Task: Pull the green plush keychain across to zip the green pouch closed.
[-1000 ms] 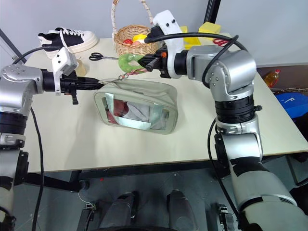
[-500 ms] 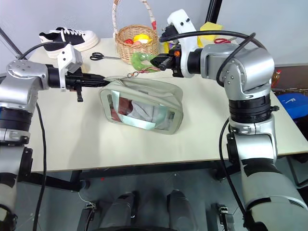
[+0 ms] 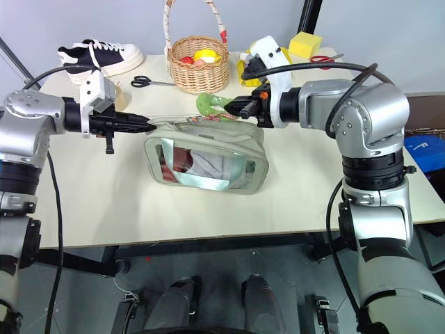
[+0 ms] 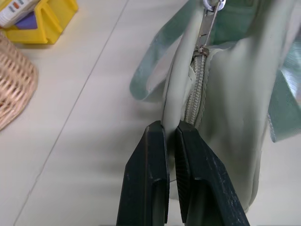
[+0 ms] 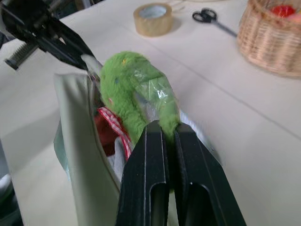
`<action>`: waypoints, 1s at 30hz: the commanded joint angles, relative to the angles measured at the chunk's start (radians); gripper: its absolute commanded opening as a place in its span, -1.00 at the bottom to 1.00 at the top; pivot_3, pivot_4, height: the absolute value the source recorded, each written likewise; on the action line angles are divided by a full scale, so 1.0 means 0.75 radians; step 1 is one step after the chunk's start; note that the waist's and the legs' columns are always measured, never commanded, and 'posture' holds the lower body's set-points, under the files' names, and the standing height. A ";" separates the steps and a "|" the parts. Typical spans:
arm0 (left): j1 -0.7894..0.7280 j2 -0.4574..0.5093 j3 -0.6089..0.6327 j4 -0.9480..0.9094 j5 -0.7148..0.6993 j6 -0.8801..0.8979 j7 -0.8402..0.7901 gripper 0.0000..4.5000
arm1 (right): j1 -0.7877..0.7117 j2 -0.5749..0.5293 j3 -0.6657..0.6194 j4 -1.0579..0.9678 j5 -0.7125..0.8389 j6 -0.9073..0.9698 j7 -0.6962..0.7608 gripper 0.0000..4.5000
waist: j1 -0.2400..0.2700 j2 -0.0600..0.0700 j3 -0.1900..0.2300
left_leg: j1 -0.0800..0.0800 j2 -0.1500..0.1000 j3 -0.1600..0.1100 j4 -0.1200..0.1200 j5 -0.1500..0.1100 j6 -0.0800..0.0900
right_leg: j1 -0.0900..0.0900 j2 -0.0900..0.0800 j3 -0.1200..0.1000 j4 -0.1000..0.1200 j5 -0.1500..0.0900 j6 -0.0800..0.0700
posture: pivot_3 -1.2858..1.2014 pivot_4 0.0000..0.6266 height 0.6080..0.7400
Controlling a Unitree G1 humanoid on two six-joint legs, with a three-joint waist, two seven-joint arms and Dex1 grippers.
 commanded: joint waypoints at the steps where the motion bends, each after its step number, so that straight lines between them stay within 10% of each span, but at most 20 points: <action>1: 0.064 0.164 0.062 0.066 0.066 0.050 0.025 -0.98 | 0.009 -0.191 -0.153 0.013 -0.073 -0.024 -0.034 -1.00 | 0.001 0.000 0.000 | 0.000 0.000 0.000 0.000 0.000 0.000 | 0.000 0.000 0.000 0.000 0.000 0.000 | 0.03 -0.52 1.00; 24: 0.095 0.200 0.060 0.077 0.075 0.022 0.042 -0.98 | 0.065 -0.350 -0.005 0.134 -0.144 -0.269 0.023 -1.00 | -0.002 0.000 0.000 | 0.000 0.000 0.000 0.000 0.000 0.000 | 0.000 0.000 0.000 0.000 0.000 0.000 | 0.03 -0.52 1.00; 30: 0.109 0.171 0.035 0.036 0.075 0.031 0.045 -0.98 | 0.007 -0.201 0.009 0.096 -0.060 -0.269 -0.041 -1.00 | -0.008 0.000 0.000 | 0.000 0.000 0.000 0.000 0.000 0.000 | 0.000 0.001 0.000 0.000 0.000 0.000 | 0.03 -0.52 1.00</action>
